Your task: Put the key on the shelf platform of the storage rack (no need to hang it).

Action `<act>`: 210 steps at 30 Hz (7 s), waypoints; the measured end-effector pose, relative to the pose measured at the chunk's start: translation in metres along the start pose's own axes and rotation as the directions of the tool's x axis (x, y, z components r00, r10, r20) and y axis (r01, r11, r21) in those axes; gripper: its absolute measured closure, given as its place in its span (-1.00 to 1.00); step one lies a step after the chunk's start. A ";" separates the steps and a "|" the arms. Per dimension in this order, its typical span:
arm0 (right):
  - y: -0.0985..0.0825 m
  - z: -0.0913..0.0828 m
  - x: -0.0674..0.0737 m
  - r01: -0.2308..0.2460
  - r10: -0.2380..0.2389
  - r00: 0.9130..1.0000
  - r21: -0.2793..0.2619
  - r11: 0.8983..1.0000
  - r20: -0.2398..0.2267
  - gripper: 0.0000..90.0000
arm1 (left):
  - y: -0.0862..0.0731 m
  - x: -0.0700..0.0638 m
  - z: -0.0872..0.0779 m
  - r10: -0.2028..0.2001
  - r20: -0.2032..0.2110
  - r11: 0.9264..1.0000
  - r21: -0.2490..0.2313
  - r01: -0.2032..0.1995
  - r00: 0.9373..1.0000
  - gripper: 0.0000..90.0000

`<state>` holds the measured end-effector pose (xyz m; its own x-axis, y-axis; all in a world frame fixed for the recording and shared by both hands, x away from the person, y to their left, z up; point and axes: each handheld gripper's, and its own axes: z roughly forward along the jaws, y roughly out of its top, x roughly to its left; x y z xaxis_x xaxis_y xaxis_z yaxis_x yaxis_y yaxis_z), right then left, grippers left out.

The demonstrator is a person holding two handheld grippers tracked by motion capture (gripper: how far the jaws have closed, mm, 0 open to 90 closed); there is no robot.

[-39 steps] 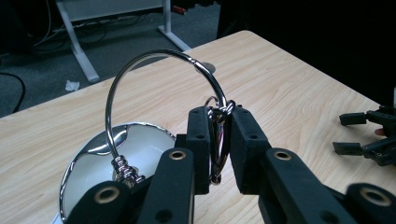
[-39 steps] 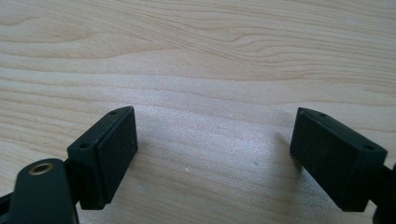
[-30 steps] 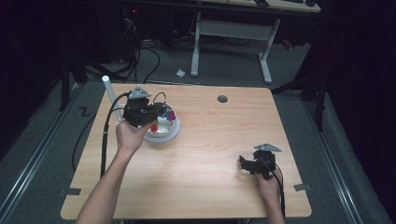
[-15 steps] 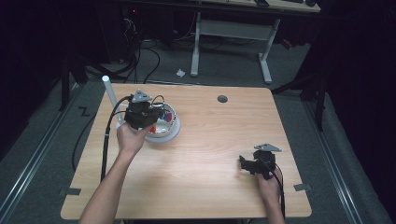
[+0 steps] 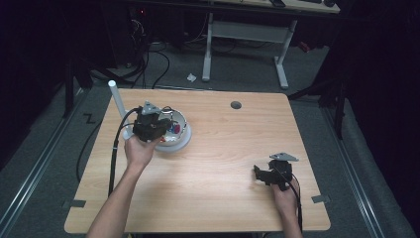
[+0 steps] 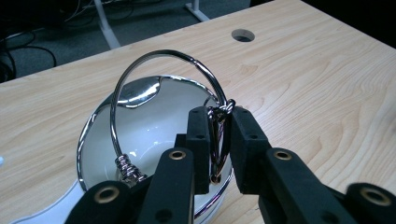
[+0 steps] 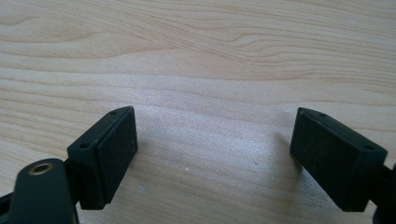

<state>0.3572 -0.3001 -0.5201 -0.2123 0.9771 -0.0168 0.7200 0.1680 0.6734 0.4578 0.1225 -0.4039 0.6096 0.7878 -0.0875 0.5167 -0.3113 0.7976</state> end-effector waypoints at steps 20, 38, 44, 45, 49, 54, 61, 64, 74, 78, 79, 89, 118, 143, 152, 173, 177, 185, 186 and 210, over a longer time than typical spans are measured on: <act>0.000 0.000 0.000 0.000 0.000 1.000 0.000 1.000 0.000 -0.67 | -0.022 0.005 0.013 -0.024 -0.036 0.999 0.034 0.025 0.999 0.76; 0.000 0.000 0.000 0.000 0.000 1.000 -0.002 1.000 0.000 -0.67 | -0.032 -0.004 0.028 0.011 -0.051 0.997 0.075 -0.007 0.999 0.76; 0.000 0.000 0.000 0.000 0.000 1.000 -0.001 1.000 0.000 -0.67 | -0.035 -0.002 0.035 -0.006 -0.056 0.996 0.086 0.010 0.998 0.74; 0.000 0.000 0.000 0.000 0.000 1.000 -0.001 1.000 -0.001 -0.67 | -0.036 -0.002 0.036 -0.008 -0.056 0.996 0.087 0.012 0.998 0.74; 0.000 0.000 0.000 0.000 0.000 1.000 -0.001 1.000 0.000 -0.67 | -0.037 0.000 0.039 -0.023 -0.048 0.995 0.094 0.027 0.999 0.72; 0.000 0.000 0.000 0.000 0.000 1.000 -0.001 1.000 0.000 -0.67 | -0.037 0.002 0.040 -0.038 -0.043 0.995 0.089 0.042 0.998 0.64; 0.000 0.000 0.000 0.001 -0.001 1.000 -0.001 1.000 -0.001 -0.67 | -0.037 0.006 0.034 -0.057 -0.052 0.995 0.082 0.061 0.997 0.23; 0.000 0.000 0.000 0.000 0.000 1.000 -0.001 1.000 0.000 -0.67 | -0.038 0.008 0.029 -0.075 -0.049 0.995 0.065 0.079 0.996 0.08; 0.000 0.000 0.000 0.000 0.000 1.000 -0.001 1.000 0.000 -0.67 | -0.036 0.010 0.012 -0.098 -0.019 0.995 0.024 0.098 0.995 -0.08; 0.000 0.000 0.000 0.000 0.000 1.000 -0.001 1.000 -0.001 -0.67 | -0.037 0.008 0.006 -0.102 -0.010 0.995 0.015 0.102 0.995 -0.09; 0.000 0.000 0.000 0.000 0.000 1.000 -0.001 1.000 -0.001 -0.67 | -0.037 0.008 0.005 -0.100 -0.007 0.995 0.014 0.101 0.995 -0.10; 0.000 0.000 0.000 0.000 0.000 1.000 -0.001 1.000 -0.001 -0.67 | -0.034 0.003 -0.012 -0.093 0.004 0.996 -0.017 0.093 0.996 -0.13; 0.000 0.000 0.000 -0.001 0.001 1.000 -0.001 1.000 -0.001 -0.67 | -0.057 -0.003 -0.055 -0.129 0.016 0.988 -0.086 0.130 0.992 -0.17; 0.000 0.000 0.000 -0.002 0.002 1.000 -0.001 1.000 -0.001 -0.67 | -0.086 -0.010 -0.060 -0.167 0.030 0.981 -0.091 0.169 0.986 -0.19; 0.000 0.000 0.000 -0.002 0.002 1.000 -0.001 1.000 0.000 -0.67 | -0.095 -0.012 -0.057 -0.179 0.027 0.980 -0.084 0.181 0.983 -0.20; 0.000 0.000 0.000 -0.002 0.002 1.000 -0.001 1.000 0.000 -0.67 | -0.107 -0.021 -0.037 -0.185 0.043 0.981 -0.050 0.187 0.982 -0.22; 0.000 0.000 0.000 -0.001 0.001 1.000 -0.001 1.000 -0.001 -0.67 | -0.110 -0.022 -0.032 -0.185 0.043 0.982 -0.038 0.187 0.982 -0.23; 0.000 0.000 0.000 -0.002 0.002 1.000 -0.001 1.000 -0.001 -0.67 | -0.115 -0.022 -0.025 -0.200 0.045 0.979 -0.018 0.201 0.979 -0.24; 0.000 0.000 0.000 -0.002 0.002 1.000 -0.001 1.000 -0.001 -0.67 | -0.115 -0.022 -0.023 -0.199 0.044 0.980 -0.015 0.200 0.979 -0.25; 0.000 0.000 0.000 -0.001 0.001 1.000 -0.001 1.000 0.000 -0.67 | -0.123 -0.029 0.006 -0.142 -0.013 0.988 0.054 0.142 0.990 -0.26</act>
<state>0.3570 -0.3000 -0.5201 -0.2117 0.9772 -0.0156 0.7198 0.1667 0.6739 0.3805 0.1343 -0.5028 0.5222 0.8310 -0.1916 0.6296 -0.2242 0.7438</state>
